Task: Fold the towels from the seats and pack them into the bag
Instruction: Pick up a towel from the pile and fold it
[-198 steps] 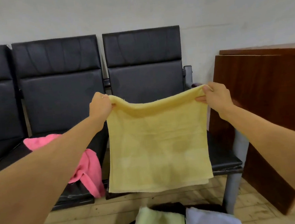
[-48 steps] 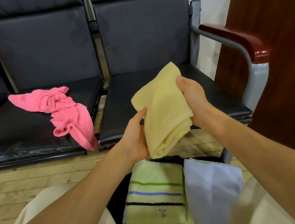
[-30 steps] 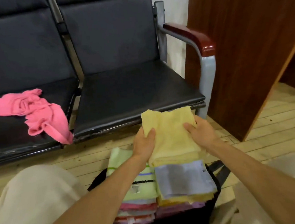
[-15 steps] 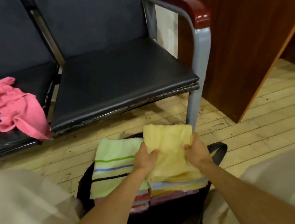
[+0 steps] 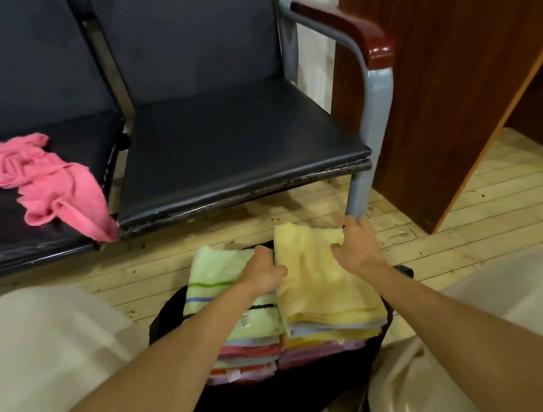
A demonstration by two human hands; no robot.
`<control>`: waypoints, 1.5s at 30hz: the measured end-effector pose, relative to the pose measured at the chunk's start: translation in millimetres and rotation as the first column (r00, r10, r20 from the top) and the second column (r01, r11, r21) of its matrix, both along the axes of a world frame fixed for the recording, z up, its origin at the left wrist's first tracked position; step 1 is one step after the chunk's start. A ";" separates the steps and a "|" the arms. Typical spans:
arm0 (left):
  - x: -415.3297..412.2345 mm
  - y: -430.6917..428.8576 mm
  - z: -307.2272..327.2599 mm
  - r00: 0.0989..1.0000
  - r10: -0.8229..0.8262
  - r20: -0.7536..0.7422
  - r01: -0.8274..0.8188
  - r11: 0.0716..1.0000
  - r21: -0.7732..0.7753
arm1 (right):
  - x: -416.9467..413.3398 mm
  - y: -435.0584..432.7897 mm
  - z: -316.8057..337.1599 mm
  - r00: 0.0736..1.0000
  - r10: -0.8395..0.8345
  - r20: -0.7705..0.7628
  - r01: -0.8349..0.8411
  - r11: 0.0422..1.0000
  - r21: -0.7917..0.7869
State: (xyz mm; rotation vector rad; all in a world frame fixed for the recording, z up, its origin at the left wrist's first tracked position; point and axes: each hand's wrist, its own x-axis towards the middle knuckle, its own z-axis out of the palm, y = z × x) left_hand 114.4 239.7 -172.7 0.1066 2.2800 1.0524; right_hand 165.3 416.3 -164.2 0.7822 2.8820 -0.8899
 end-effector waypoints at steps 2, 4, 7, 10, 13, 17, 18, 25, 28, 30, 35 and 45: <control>-6.6 -16.2 15.9 1.000 0.001 -0.010 -0.001 0.999 0.053 | -9.9 -9.9 22.0 0.991 0.122 -0.058 -0.123 0.992 -0.031; -17.1 -34.7 34.9 0.999 -0.008 -0.051 0.013 0.996 0.088 | -22.7 -25.2 45.0 0.970 0.200 -0.141 -0.207 0.977 -0.040; -35.9 -67.7 68.6 0.991 0.009 -0.134 0.007 0.993 0.114 | -45.6 -55.7 77.4 0.929 0.234 -0.286 -0.262 0.963 -0.064; -50.6 -104.4 98.4 0.980 0.081 -0.179 -0.049 0.982 0.181 | -70.1 -89.3 101.9 0.880 0.267 -0.392 -0.329 0.939 -0.099; -67.6 -141.5 119.9 0.959 0.181 -0.216 -0.132 0.966 0.224 | -94.5 -124.5 117.7 0.861 0.308 -0.406 -0.407 0.894 -0.185; -90.0 -190.5 135.7 0.910 0.336 -0.242 -0.270 0.925 0.268 | -125.6 -175.0 119.9 0.836 0.391 -0.384 -0.502 0.829 -0.248; -95.3 -203.2 136.5 0.881 0.406 -0.243 -0.326 0.893 0.311 | -133.2 -187.6 118.3 0.824 0.417 -0.384 -0.528 0.811 -0.252; -109.2 -271.9 136.5 0.626 0.746 -0.226 -0.584 0.641 0.497 | -187.1 -278.3 103.6 0.707 0.583 -0.400 -0.678 0.720 -0.148; -102.8 -287.0 136.2 0.603 0.758 -0.248 -0.615 0.640 0.461 | -207.7 -313.8 98.6 0.643 0.671 -0.368 -0.735 0.676 -0.051; -99.2 -292.2 137.1 0.549 0.812 -0.199 -0.655 0.565 0.502 | -219.2 -329.9 90.2 0.559 0.756 -0.340 -0.793 0.607 0.045; -103.5 -292.4 135.7 0.526 0.835 -0.165 -0.670 0.525 0.525 | -231.6 -345.6 64.2 0.587 0.802 -0.112 -0.786 0.598 0.158; -112.6 -270.9 138.1 0.537 0.844 0.007 -0.722 0.455 0.521 | -215.3 -315.7 108.0 0.723 0.684 -0.095 -0.669 0.727 0.154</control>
